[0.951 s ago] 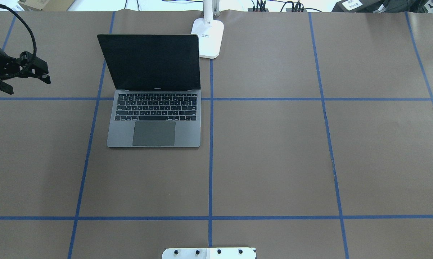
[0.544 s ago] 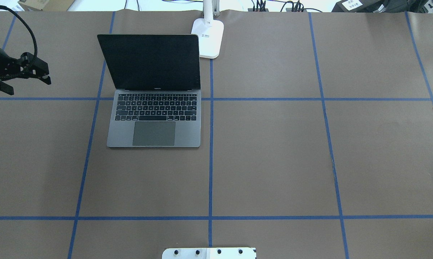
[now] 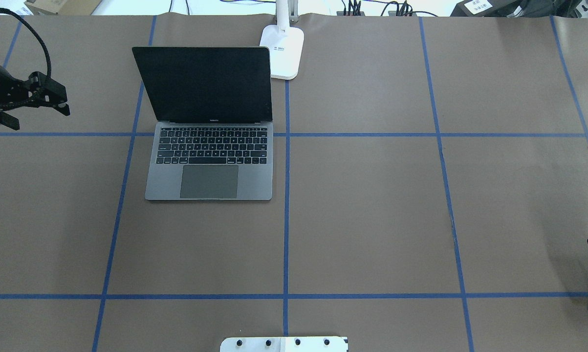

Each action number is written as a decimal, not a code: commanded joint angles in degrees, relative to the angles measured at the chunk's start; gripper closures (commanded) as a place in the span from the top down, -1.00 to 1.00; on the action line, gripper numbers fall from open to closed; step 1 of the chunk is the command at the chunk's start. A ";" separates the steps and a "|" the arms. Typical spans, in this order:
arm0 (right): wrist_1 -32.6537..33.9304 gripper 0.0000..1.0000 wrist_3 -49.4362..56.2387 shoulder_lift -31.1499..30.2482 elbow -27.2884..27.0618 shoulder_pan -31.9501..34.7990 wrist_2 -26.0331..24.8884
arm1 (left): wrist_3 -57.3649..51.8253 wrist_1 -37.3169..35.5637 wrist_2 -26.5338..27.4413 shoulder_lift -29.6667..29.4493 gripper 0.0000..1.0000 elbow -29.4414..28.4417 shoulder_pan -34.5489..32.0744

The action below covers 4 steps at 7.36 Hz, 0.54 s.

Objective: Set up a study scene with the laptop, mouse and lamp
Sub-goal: 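Carry the black mouse pad with the right gripper toward the laptop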

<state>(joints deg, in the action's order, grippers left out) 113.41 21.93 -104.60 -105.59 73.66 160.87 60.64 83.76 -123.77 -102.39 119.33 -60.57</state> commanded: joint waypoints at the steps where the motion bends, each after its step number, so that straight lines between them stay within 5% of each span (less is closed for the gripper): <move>1: -0.03 -1.00 -12.29 6.74 -1.45 -1.76 0.58 | 0.00 0.00 -0.24 0.00 1.00 -0.84 0.28; 4: -0.21 -1.00 -27.60 16.24 -1.81 -5.01 0.58 | -0.08 0.44 -0.33 0.00 1.00 -2.07 0.28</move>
<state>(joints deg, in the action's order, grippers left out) 113.29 0.28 -92.26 -107.18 70.11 161.44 60.63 83.90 -124.06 -102.39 118.01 -60.30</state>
